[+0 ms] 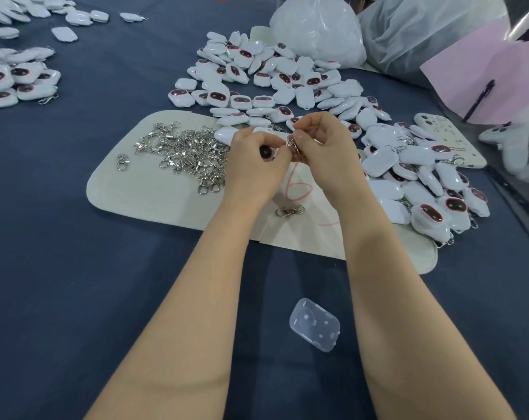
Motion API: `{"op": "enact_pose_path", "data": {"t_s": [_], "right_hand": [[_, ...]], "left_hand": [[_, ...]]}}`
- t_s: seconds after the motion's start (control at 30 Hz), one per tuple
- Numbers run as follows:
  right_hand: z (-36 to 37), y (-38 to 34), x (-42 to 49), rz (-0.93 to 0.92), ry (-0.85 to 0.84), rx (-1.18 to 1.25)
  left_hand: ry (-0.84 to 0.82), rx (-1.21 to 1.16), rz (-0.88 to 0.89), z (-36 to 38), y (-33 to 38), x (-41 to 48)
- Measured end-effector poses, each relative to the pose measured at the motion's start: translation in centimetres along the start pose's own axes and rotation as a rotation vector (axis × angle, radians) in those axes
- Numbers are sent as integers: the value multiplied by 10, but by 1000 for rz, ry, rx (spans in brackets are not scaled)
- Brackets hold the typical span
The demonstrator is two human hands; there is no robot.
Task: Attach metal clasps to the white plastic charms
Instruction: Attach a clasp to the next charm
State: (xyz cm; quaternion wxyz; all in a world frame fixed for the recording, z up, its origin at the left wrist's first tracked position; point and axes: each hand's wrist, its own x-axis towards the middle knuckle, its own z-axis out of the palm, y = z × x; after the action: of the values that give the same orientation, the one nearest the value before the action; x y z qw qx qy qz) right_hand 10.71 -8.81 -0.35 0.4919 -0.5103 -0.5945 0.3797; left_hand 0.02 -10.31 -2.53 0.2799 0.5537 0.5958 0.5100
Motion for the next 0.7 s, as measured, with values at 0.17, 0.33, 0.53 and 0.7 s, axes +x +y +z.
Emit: {"op": "enact_pose_path", "data": {"t_s": [0.17, 0.33, 0.53, 0.7], "right_hand": [[-2, 1, 0, 20, -17, 66], [-5, 2, 1, -5, -35, -29], [-3, 3, 1, -52, -39, -218], [-2, -1, -1, -122, -68, -286]], "left_hand": [[-17, 32, 19, 2, 1, -1], [15, 33, -1, 0, -1, 0], [51, 32, -33, -2, -2, 1], [52, 39, -39, -1, -2, 2]]}}
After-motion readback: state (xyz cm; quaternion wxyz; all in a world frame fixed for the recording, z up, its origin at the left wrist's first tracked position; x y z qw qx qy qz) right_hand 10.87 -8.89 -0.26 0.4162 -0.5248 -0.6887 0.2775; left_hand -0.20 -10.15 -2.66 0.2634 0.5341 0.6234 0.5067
